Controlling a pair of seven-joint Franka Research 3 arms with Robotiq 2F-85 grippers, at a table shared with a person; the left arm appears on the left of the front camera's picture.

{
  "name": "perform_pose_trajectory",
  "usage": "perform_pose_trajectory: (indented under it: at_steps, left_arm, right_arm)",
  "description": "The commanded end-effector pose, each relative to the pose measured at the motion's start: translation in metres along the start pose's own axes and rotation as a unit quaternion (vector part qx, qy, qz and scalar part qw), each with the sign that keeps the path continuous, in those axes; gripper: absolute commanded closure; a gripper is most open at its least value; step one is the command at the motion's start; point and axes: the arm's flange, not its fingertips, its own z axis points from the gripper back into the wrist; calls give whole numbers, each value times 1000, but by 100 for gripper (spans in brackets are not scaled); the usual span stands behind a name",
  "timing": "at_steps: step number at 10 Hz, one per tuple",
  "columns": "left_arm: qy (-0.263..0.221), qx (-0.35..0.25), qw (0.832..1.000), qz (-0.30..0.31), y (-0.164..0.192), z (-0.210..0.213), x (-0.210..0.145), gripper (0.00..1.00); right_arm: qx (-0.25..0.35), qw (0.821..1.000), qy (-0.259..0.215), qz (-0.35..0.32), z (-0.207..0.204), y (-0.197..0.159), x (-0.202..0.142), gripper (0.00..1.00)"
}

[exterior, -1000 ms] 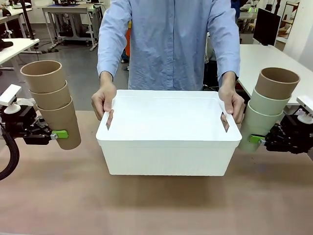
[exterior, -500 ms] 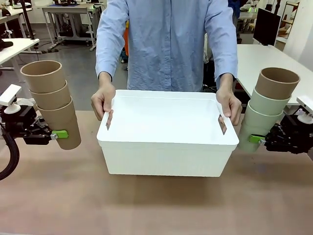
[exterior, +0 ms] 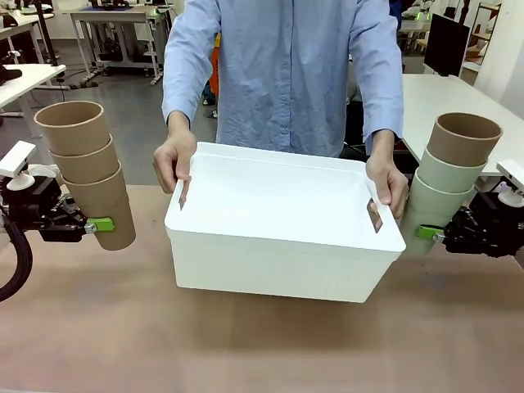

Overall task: Stack the cups and store them in the basket.
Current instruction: Place the stack of Reusable plastic cups into the Pantry Basket.

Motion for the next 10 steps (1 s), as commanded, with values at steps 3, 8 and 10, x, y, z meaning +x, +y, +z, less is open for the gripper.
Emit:
perform_pose_trajectory:
  at_steps: [3,8,10]
  left_arm:
    - [-4,-4,1000,-4,1,0,4,15]
    - [-4,-4,1000,-4,1,0,4,15]
    - [-4,-4,1000,-4,1,0,4,15]
  right_arm:
    - [-2,1000,-4,6,1,-2,5,16]
    - [0,1000,0,0,0,0,0,16]
    - [-7,1000,3,-14,-2,17,42,16]
